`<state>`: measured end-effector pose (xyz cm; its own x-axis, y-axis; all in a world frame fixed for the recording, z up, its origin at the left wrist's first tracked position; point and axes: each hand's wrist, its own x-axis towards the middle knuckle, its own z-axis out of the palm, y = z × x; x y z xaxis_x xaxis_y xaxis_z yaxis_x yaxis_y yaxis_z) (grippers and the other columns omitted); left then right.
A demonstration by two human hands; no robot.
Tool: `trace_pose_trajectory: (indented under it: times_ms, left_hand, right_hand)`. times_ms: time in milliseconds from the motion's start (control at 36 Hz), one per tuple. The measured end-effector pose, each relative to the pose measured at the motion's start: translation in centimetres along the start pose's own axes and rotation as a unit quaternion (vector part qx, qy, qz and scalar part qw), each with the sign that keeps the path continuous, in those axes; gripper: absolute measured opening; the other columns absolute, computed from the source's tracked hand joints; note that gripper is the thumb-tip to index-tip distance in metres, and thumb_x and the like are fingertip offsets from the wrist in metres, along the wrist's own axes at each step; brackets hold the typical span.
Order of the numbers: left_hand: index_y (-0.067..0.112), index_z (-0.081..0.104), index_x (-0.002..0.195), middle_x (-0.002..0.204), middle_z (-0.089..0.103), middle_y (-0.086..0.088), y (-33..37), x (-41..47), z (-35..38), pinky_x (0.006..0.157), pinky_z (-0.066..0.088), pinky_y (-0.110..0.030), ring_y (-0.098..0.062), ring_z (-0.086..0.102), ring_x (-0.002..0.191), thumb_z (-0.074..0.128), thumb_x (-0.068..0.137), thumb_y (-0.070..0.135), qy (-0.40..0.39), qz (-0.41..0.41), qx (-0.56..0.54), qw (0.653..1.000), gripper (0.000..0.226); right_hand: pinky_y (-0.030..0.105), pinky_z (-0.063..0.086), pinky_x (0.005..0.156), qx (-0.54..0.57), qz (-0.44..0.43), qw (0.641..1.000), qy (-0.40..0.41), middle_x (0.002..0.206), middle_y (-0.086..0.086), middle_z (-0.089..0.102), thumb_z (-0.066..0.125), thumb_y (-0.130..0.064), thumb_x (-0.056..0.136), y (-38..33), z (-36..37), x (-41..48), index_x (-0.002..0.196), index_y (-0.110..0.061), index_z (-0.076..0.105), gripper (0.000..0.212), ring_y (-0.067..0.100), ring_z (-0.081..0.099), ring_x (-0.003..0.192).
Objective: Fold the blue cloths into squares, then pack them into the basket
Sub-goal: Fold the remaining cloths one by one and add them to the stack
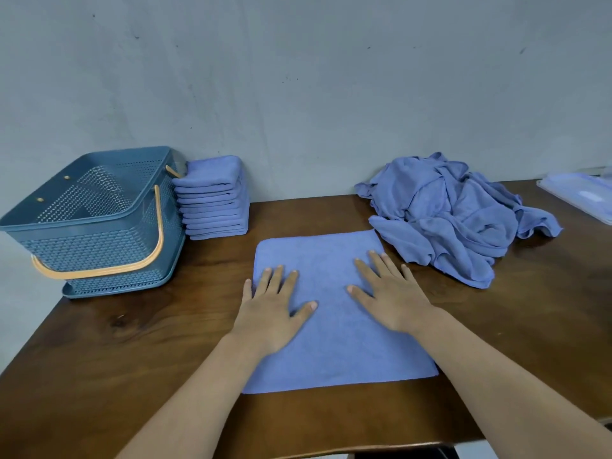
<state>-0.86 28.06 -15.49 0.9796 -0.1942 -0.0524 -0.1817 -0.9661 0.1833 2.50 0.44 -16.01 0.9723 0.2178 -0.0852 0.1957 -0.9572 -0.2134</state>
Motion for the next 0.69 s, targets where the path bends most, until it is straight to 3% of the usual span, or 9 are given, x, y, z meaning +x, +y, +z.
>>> trace_pose_trajectory:
  times_ms: [83,167,333,417,500,556,611,694]
  left_hand:
    - [0.032,0.021,0.167,0.175,0.016,0.008,0.7,-1.3,0.3,0.131,0.003,-0.048,-0.014,0.006,0.163,0.029,0.106,0.067,0.063,0.036,0.003,0.997,0.071]
    - [0.033,0.03,0.163,0.167,0.033,0.016,1.9,-3.6,1.1,0.13,0.014,-0.042,-0.005,0.023,0.156,0.036,0.105,0.062,0.049,0.091,-0.064,0.993,0.066]
    - [0.036,0.048,0.153,0.159,0.043,0.019,2.5,-7.8,3.2,0.128,0.021,-0.035,-0.001,0.03,0.152,0.039,0.107,0.054,0.074,0.171,-0.092,0.978,0.051]
    - [0.038,0.057,0.144,0.155,0.046,0.021,2.1,-9.0,3.6,0.127,0.022,-0.033,-0.001,0.034,0.15,0.039,0.11,0.054,0.107,0.177,-0.102,0.973,0.042]
    - [0.035,0.066,0.126,0.136,0.056,0.019,2.1,-9.7,3.5,0.114,0.04,-0.033,-0.007,0.051,0.133,0.047,0.11,0.05,0.153,0.225,-0.083,0.959,0.029]
    - [0.031,0.068,0.109,0.118,0.06,0.016,2.5,-10.0,3.3,0.099,0.048,-0.032,-0.012,0.059,0.112,0.055,0.108,0.05,0.184,0.275,-0.052,0.942,0.023]
    - [0.03,0.067,0.1,0.106,0.059,0.014,3.0,-10.1,3.2,0.09,0.048,-0.029,-0.013,0.058,0.1,0.059,0.105,0.054,0.2,0.307,-0.023,0.93,0.025]
    - [0.032,0.065,0.095,0.099,0.057,0.016,3.4,-10.2,3.5,0.084,0.046,-0.028,-0.011,0.056,0.093,0.06,0.105,0.054,0.204,0.304,-0.037,0.93,0.024]
  right_hand:
    - [0.054,0.003,0.131,-0.037,-0.029,0.998,0.045,0.177,-0.005,-0.005,0.017,-0.07,0.106,-1.2,-0.2,-2.0,0.169,-0.035,0.01,0.072,0.019,-0.009,0.163]
    - [0.05,0.004,0.132,-0.015,-0.095,0.994,0.046,0.176,-0.013,0.005,0.017,-0.069,0.105,-3.2,0.0,-5.3,0.167,-0.038,0.017,0.069,0.012,-0.006,0.163]
    - [0.039,-0.001,0.132,-0.026,-0.136,0.99,0.011,0.173,-0.021,-0.015,0.017,-0.069,0.108,-4.5,1.7,-10.8,0.167,-0.042,0.002,0.067,0.003,-0.018,0.159]
    - [0.035,0.003,0.132,-0.008,-0.134,0.99,0.035,0.173,-0.023,-0.012,0.016,-0.072,0.107,-3.3,2.6,-12.0,0.167,-0.045,0.002,0.067,0.0,-0.015,0.159]
    - [0.033,0.011,0.131,0.018,-0.146,0.987,0.062,0.171,-0.027,0.006,0.023,-0.072,0.107,-2.5,3.2,-12.8,0.165,-0.047,0.012,0.064,-0.002,0.0,0.159]
    - [0.031,0.023,0.126,0.053,-0.157,0.981,0.099,0.165,-0.027,0.027,0.037,-0.067,0.108,-2.5,3.2,-13.0,0.161,-0.045,0.032,0.057,-0.001,0.021,0.155]
    - [0.028,0.033,0.116,0.075,-0.173,0.972,0.14,0.151,-0.027,0.045,0.05,-0.058,0.106,-2.6,3.2,-13.2,0.147,-0.043,0.052,0.043,0.0,0.04,0.143]
    - [0.03,0.045,0.102,0.071,-0.21,0.96,0.17,0.131,-0.027,0.057,0.059,-0.048,0.104,-2.6,3.6,-13.6,0.116,-0.041,0.067,0.016,0.001,0.054,0.126]
